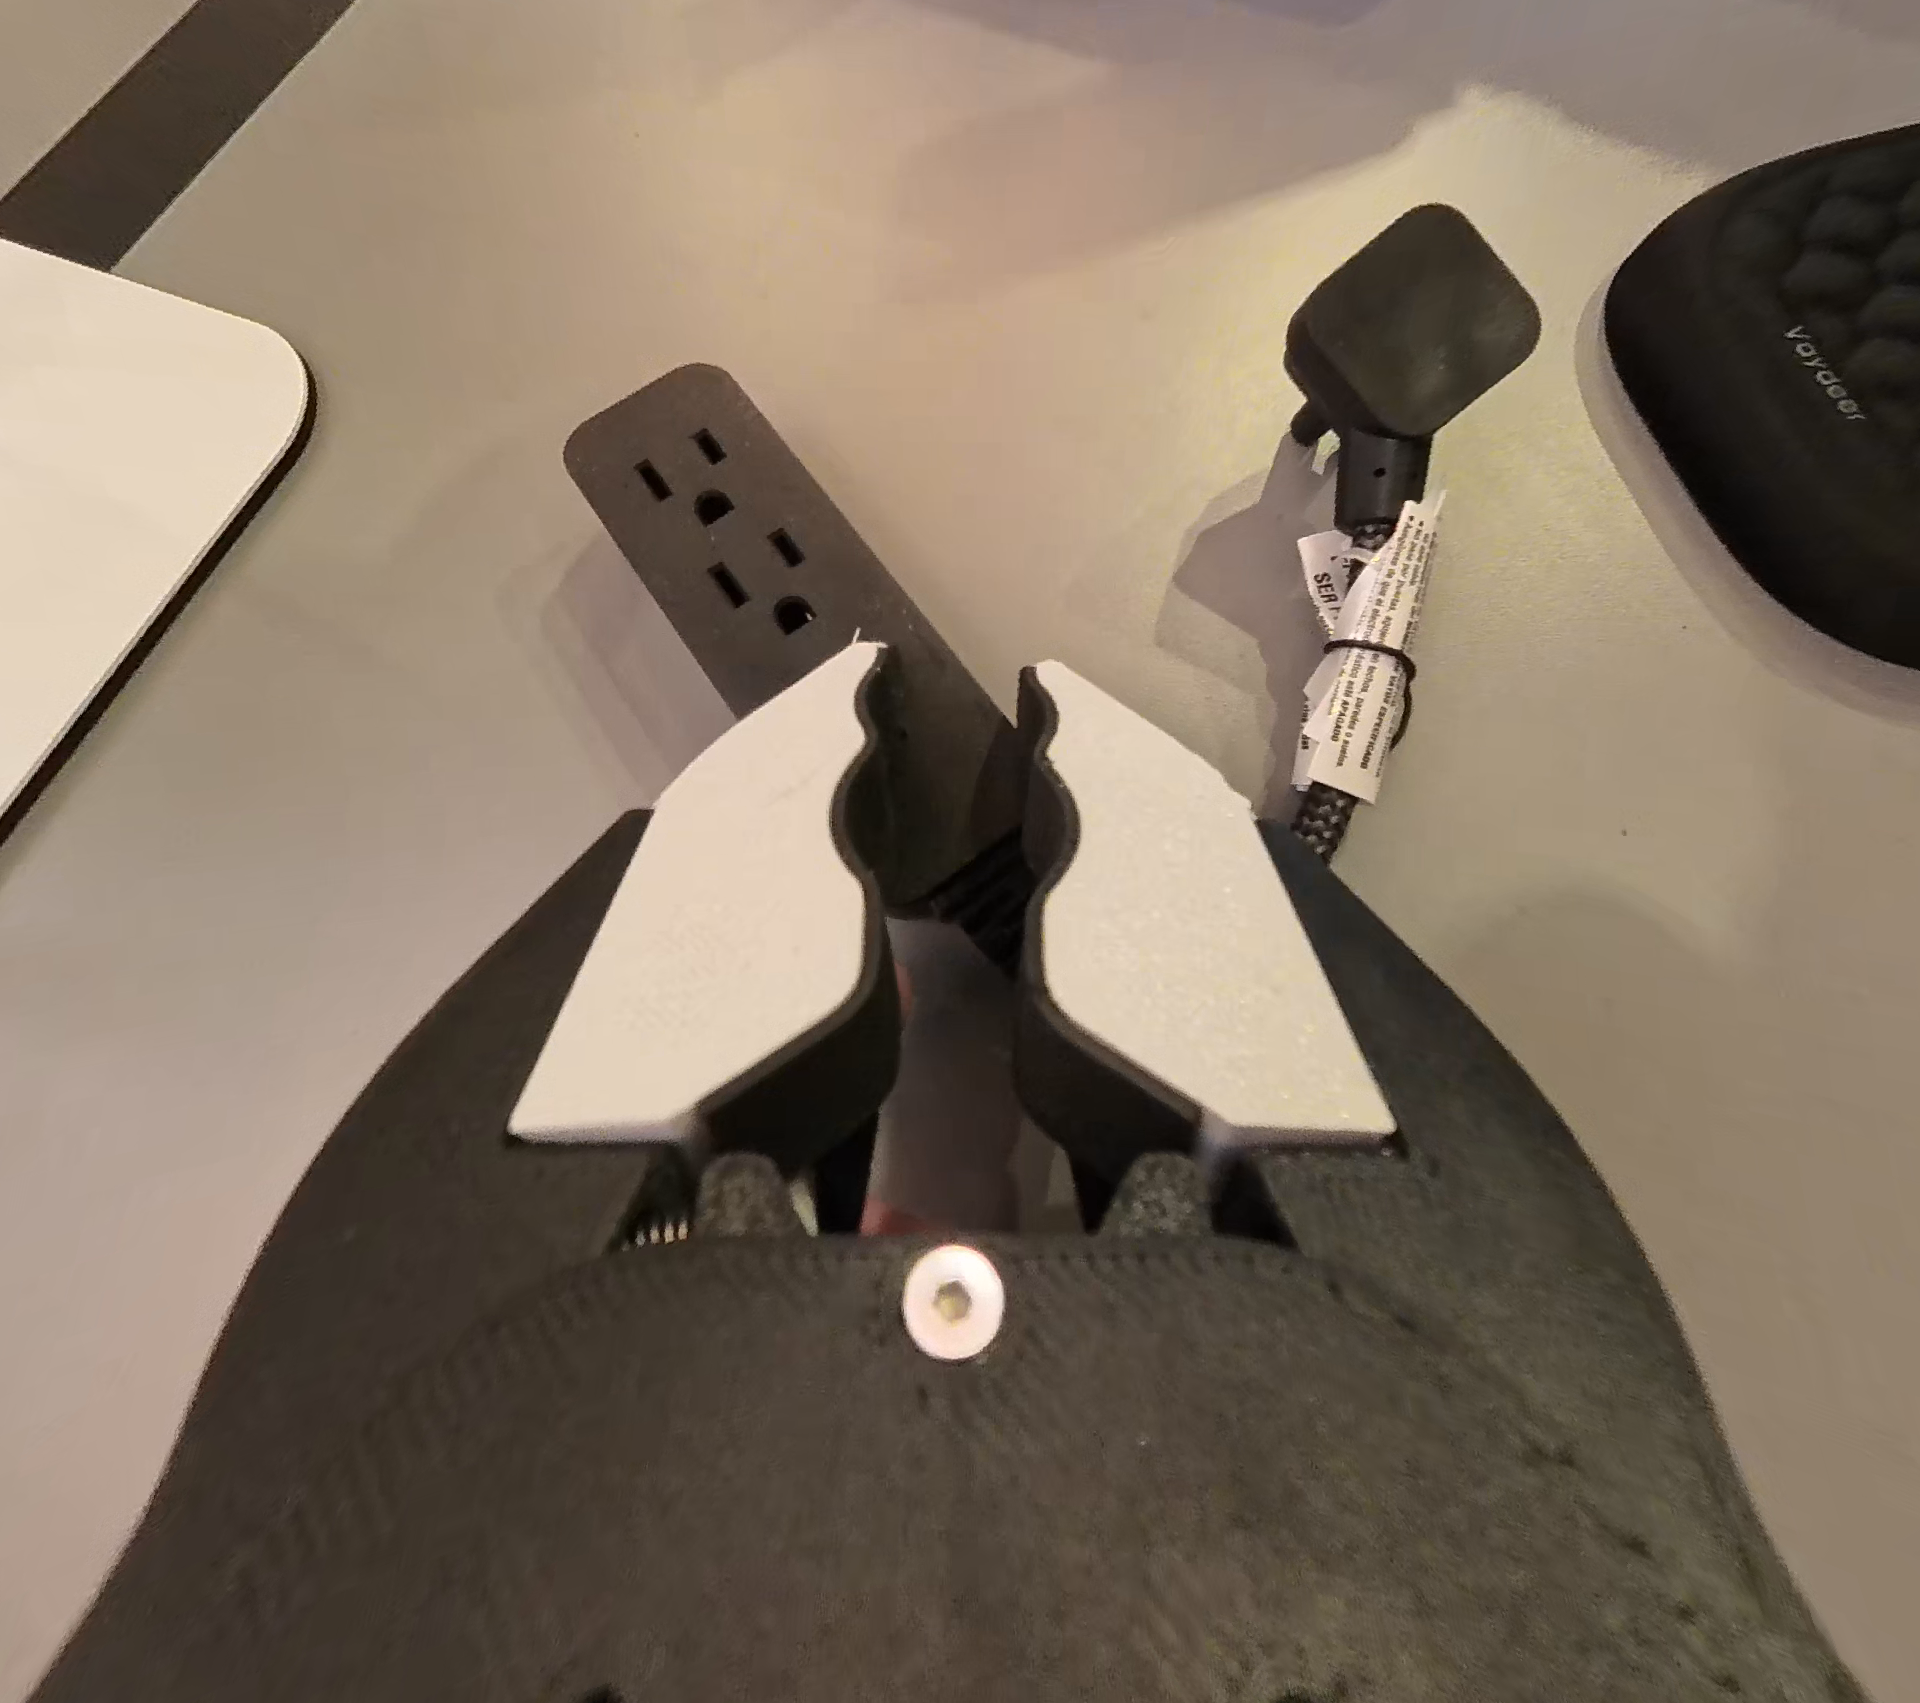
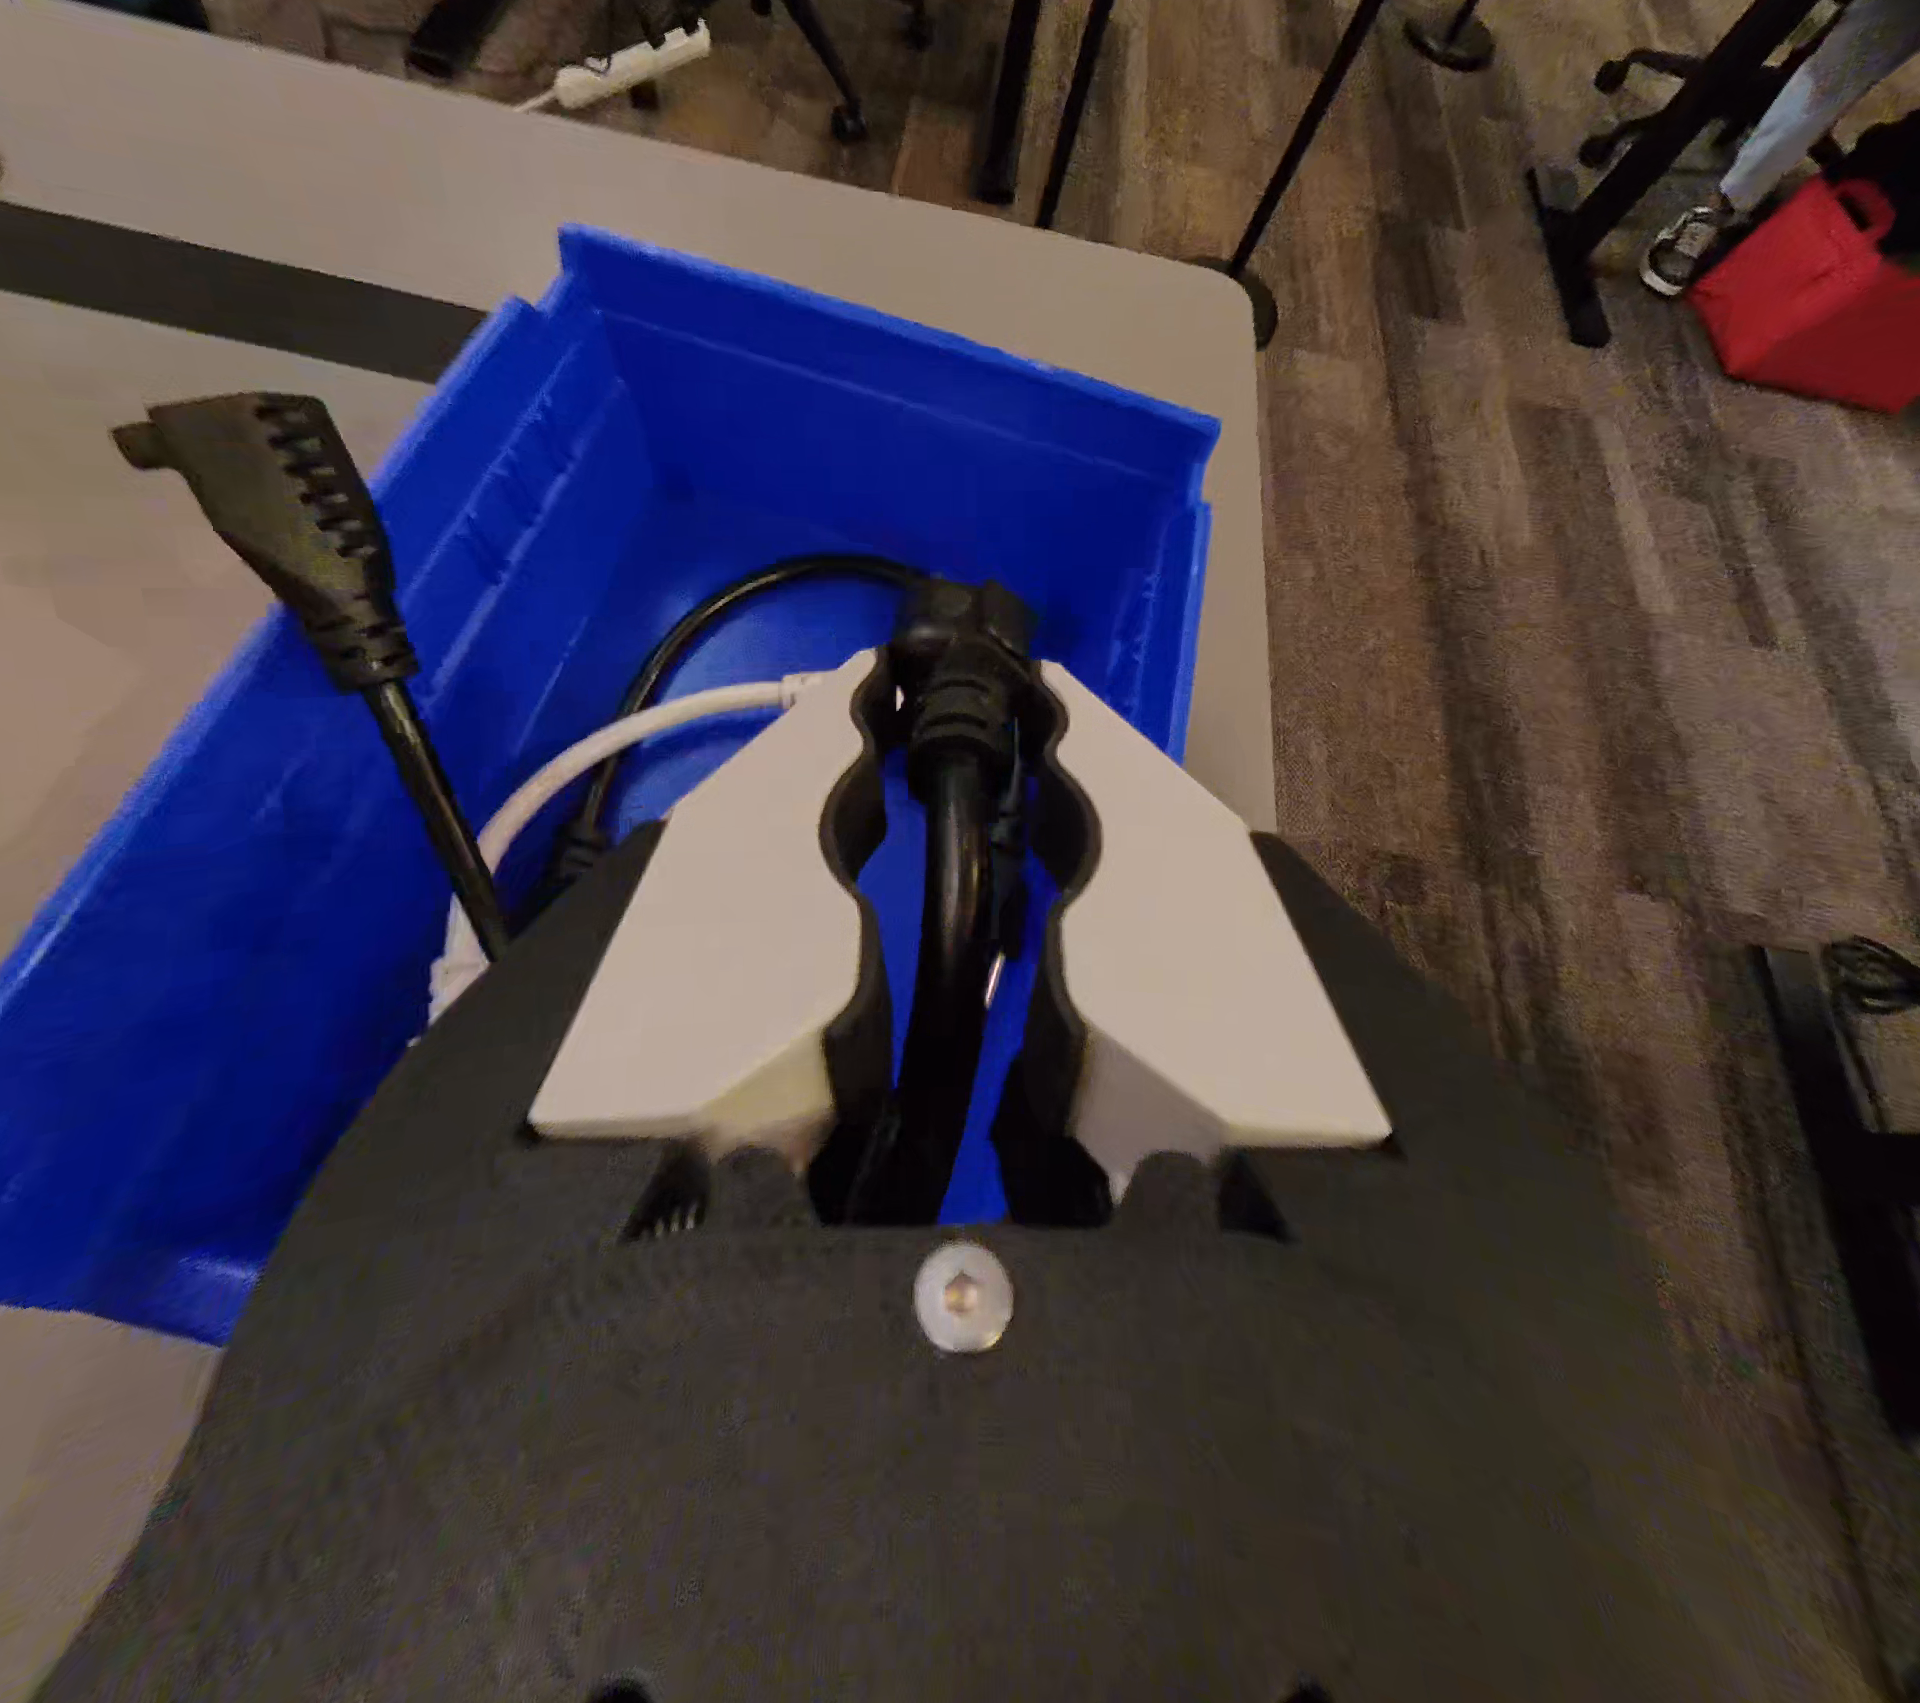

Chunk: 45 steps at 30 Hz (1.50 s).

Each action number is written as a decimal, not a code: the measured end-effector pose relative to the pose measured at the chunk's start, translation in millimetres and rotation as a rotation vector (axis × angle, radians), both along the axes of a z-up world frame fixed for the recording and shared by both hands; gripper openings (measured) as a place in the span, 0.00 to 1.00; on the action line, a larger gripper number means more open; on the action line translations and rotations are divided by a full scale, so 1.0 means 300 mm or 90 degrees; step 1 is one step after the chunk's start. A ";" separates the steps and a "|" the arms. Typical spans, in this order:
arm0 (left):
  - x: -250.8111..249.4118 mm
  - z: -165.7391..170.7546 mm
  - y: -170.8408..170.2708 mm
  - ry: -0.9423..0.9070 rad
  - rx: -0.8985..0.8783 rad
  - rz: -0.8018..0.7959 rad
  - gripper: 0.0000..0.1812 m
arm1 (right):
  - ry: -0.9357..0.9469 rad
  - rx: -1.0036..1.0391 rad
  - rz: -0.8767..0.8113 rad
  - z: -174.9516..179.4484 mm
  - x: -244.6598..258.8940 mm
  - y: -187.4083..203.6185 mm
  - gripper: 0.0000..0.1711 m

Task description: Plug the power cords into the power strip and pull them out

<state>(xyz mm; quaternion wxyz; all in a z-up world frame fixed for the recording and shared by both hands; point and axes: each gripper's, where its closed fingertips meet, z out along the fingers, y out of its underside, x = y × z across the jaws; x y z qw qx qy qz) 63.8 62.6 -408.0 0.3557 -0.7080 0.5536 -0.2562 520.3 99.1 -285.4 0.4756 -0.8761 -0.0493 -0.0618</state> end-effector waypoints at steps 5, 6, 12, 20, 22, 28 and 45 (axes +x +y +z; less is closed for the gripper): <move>0.000 0.000 -0.001 -0.001 -0.003 -0.001 0.13 | -0.112 -0.129 0.002 -0.156 -0.018 -0.036 0.13; 0.000 0.000 -0.001 -0.001 -0.002 -0.002 0.13 | -0.142 -0.168 0.009 -0.195 -0.022 -0.049 0.13; 0.000 0.000 -0.002 -0.001 -0.003 -0.003 0.13 | -0.292 -0.388 0.057 -0.339 -0.020 -0.139 0.29; 0.002 -0.001 -0.003 0.003 0.006 -0.004 0.14 | -0.342 -0.363 0.112 -0.169 -0.060 -0.098 0.54; 0.002 -0.002 -0.004 0.004 0.009 -0.005 0.14 | -0.362 -0.306 0.142 -0.084 -0.142 -0.084 0.50; 0.006 0.003 -0.009 -0.003 -0.021 -0.004 0.16 | -0.257 -0.187 0.470 -0.018 -0.797 -0.181 0.41; -0.125 0.066 0.097 0.025 0.021 0.029 0.28 | -0.209 -0.282 0.758 -0.392 -1.577 -0.354 0.23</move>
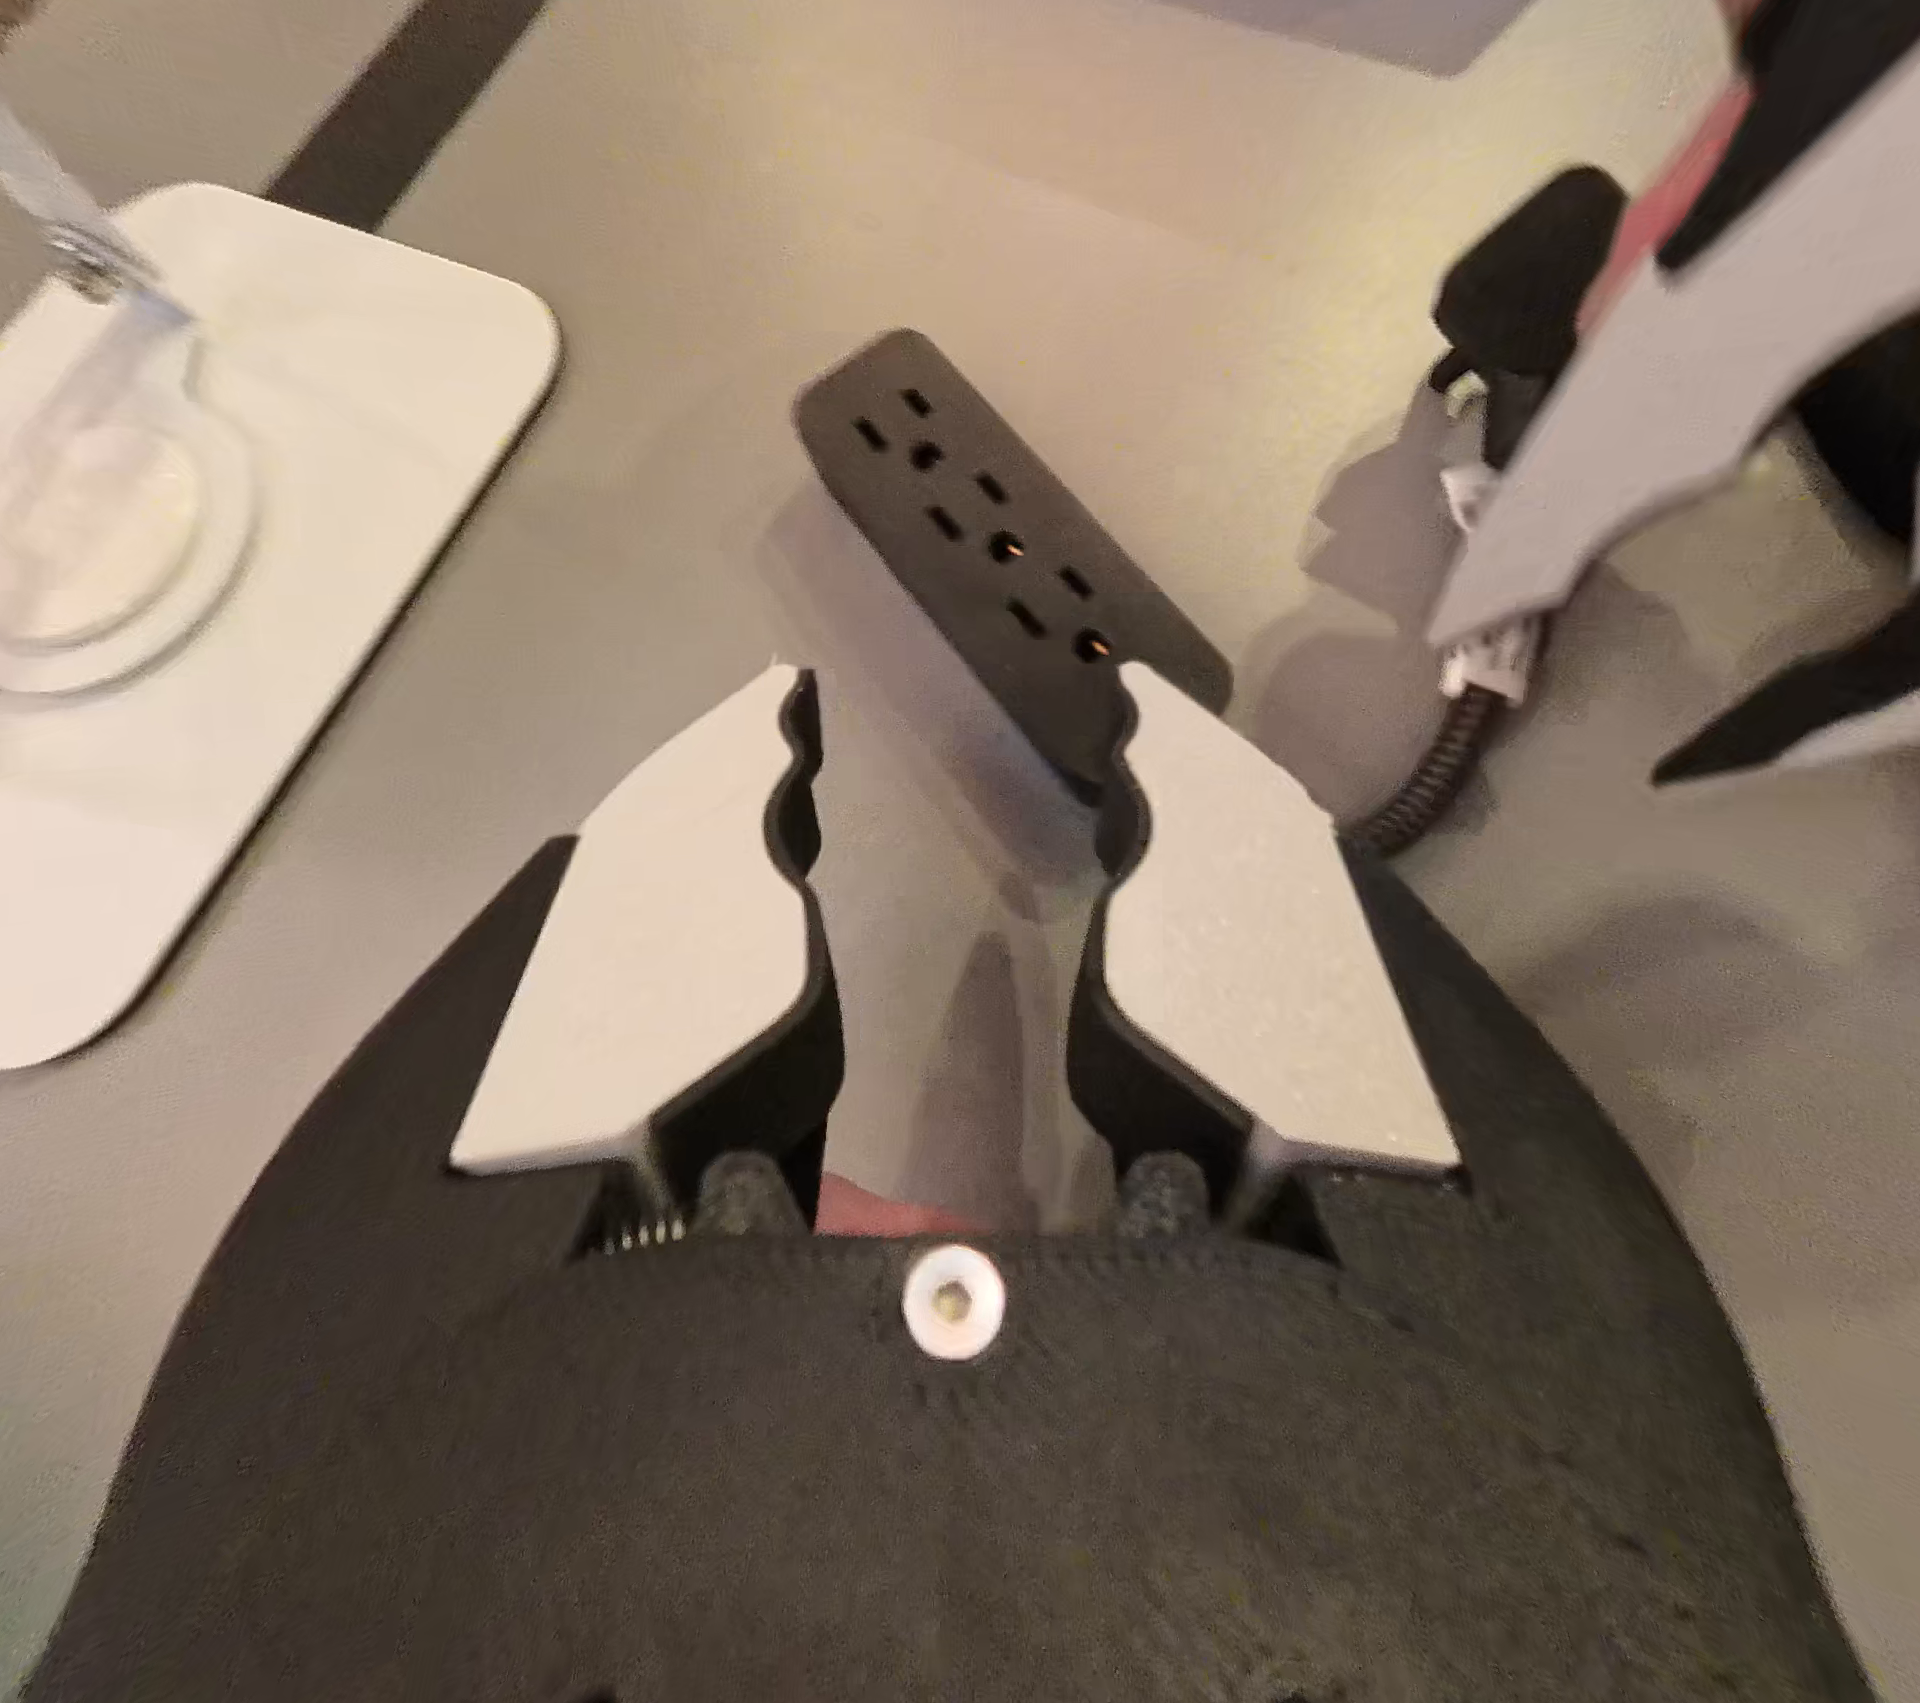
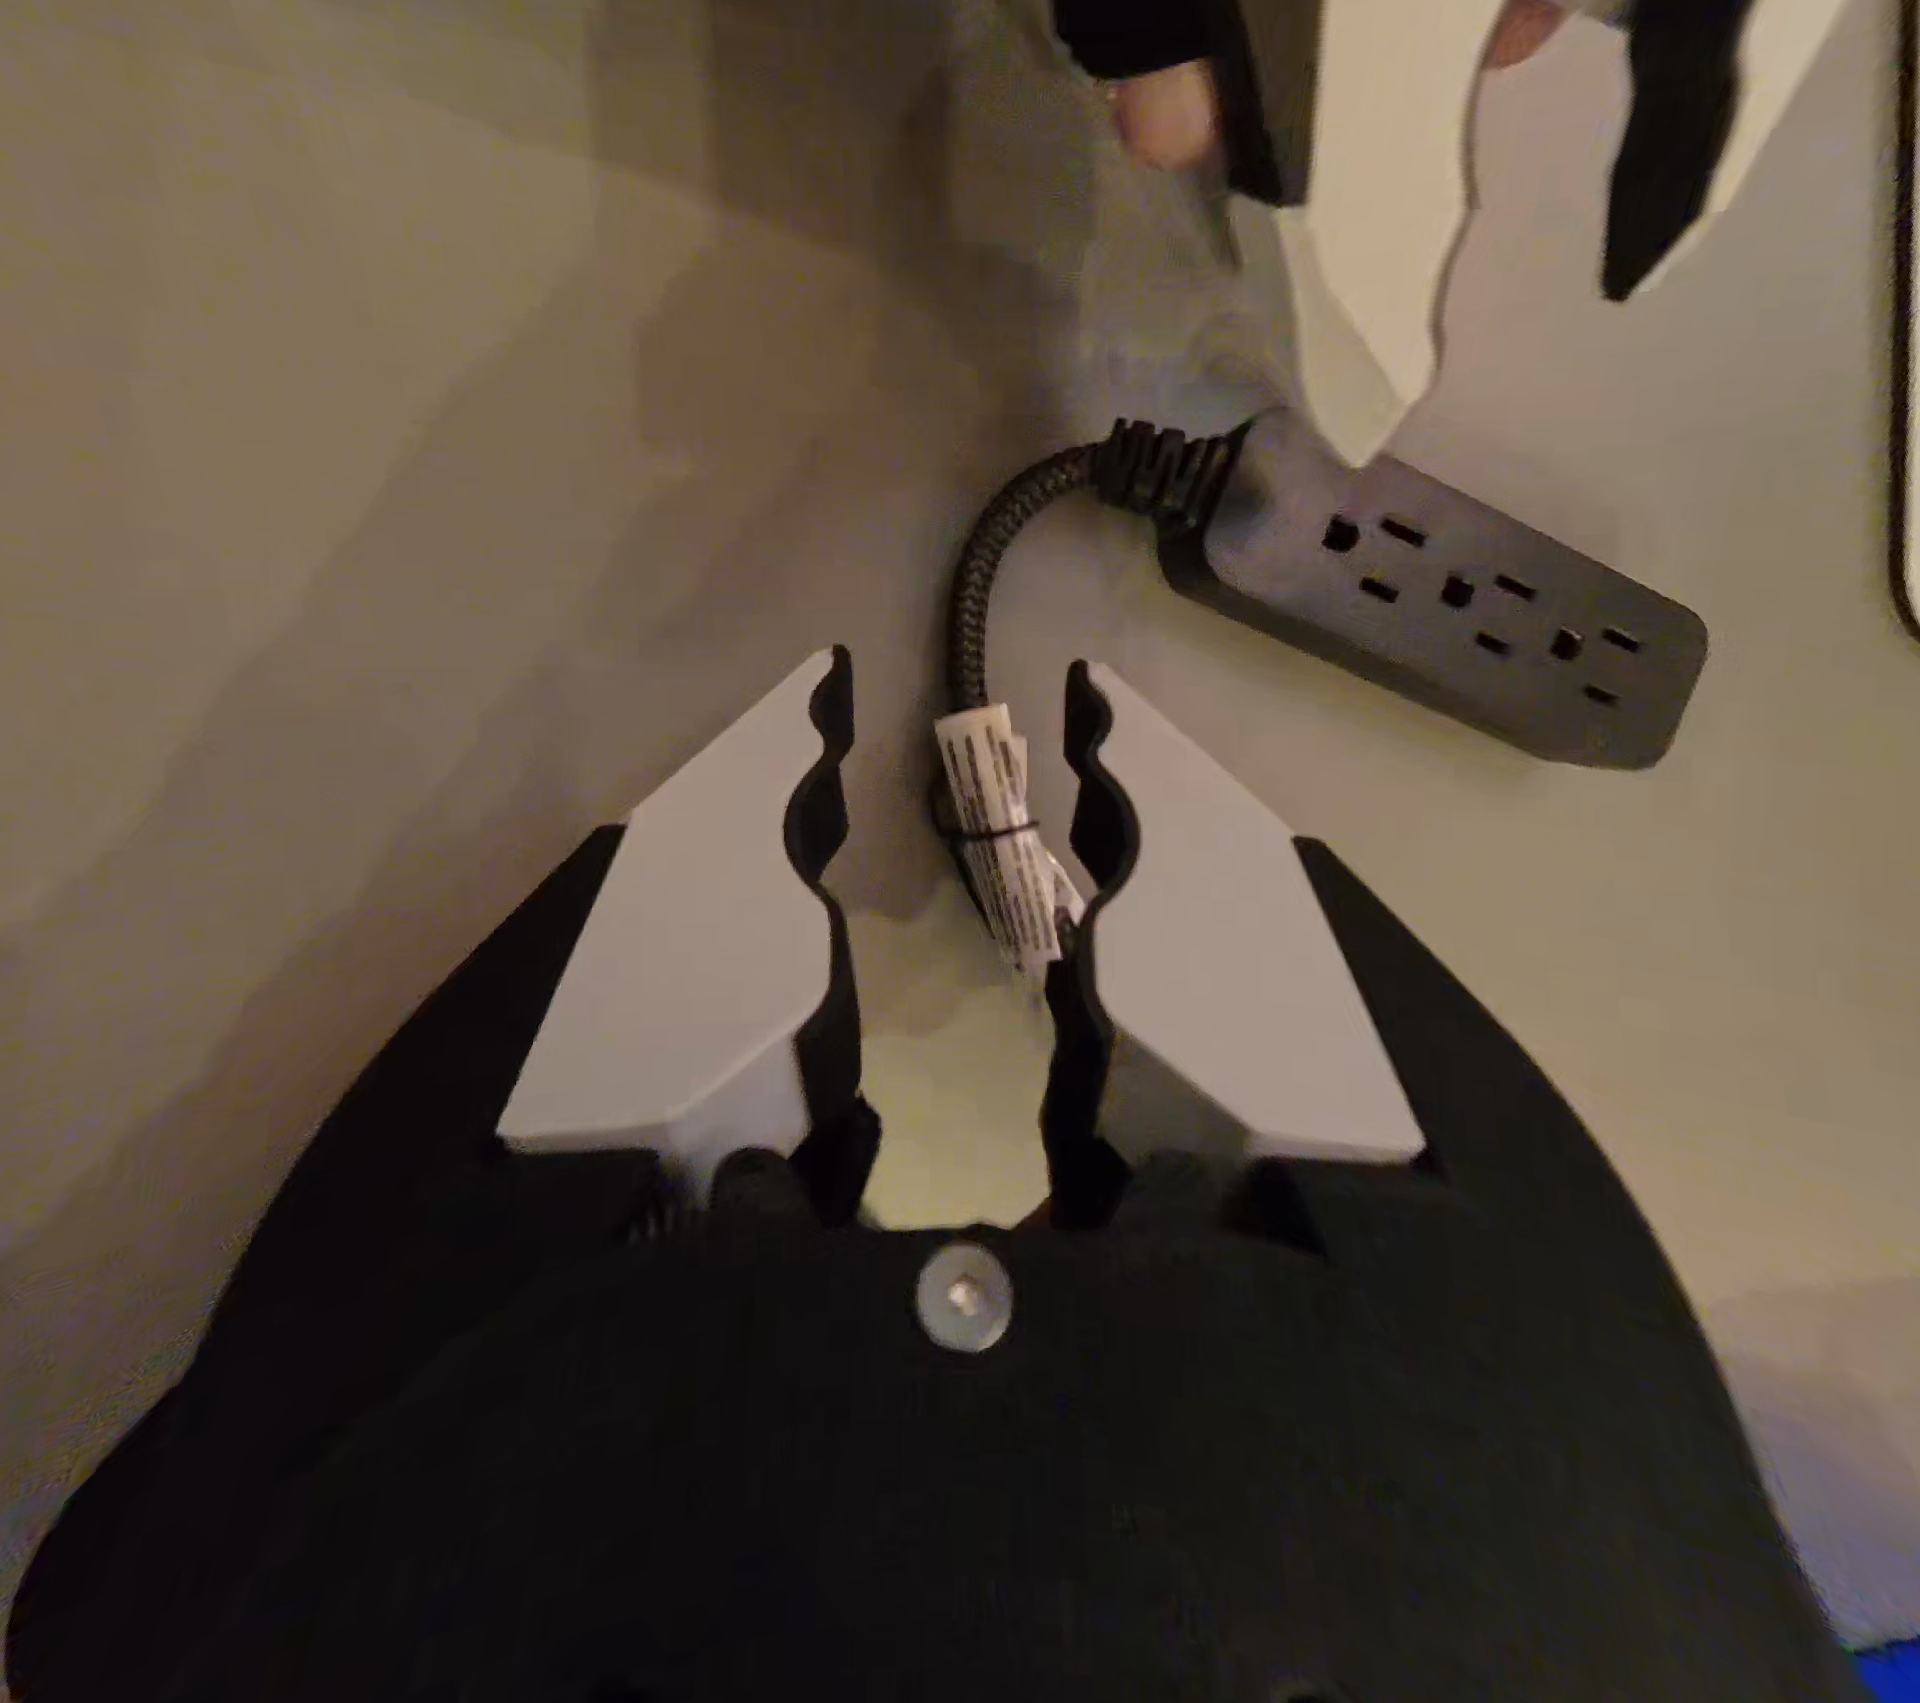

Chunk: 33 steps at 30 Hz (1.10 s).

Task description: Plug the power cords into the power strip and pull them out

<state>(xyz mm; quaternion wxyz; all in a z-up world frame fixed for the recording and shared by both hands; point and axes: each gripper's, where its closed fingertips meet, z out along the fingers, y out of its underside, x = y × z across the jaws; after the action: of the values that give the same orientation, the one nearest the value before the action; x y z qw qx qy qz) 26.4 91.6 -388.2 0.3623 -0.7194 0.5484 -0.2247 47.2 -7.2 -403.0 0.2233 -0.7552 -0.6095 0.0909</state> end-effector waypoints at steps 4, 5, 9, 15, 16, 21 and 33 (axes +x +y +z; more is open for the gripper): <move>0.000 0.029 0.082 -0.070 0.031 0.047 0.25 | -0.079 -0.001 -0.006 -0.078 -0.005 0.020 0.15; 0.000 0.029 0.094 -0.085 0.040 0.058 0.25 | -0.063 -0.014 -0.009 -0.078 -0.017 0.018 0.13; -0.016 0.015 0.121 -0.073 0.105 0.072 0.24 | -0.039 -0.081 -0.008 -0.082 -0.026 -0.001 0.06; -0.046 0.029 0.152 -0.079 0.139 0.101 0.23 | 0.005 -0.103 -0.019 -0.078 -0.027 0.006 0.03; -0.050 0.025 0.155 -0.073 0.146 0.103 0.23 | 0.013 -0.098 -0.022 -0.071 -0.027 0.008 0.03; -0.057 0.031 0.172 -0.079 0.164 0.120 0.23 | 0.080 -0.070 -0.040 0.015 -0.001 0.027 0.03; -0.067 0.029 0.203 -0.058 0.204 0.138 0.21 | 0.265 -0.017 -0.152 0.339 0.274 0.154 0.02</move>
<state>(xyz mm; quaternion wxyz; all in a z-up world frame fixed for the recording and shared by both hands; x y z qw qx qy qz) 6.3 152.5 -379.4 0.5188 -0.6966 0.4791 -0.1268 129.3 39.0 -301.2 0.3433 -0.7897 -0.4554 0.2259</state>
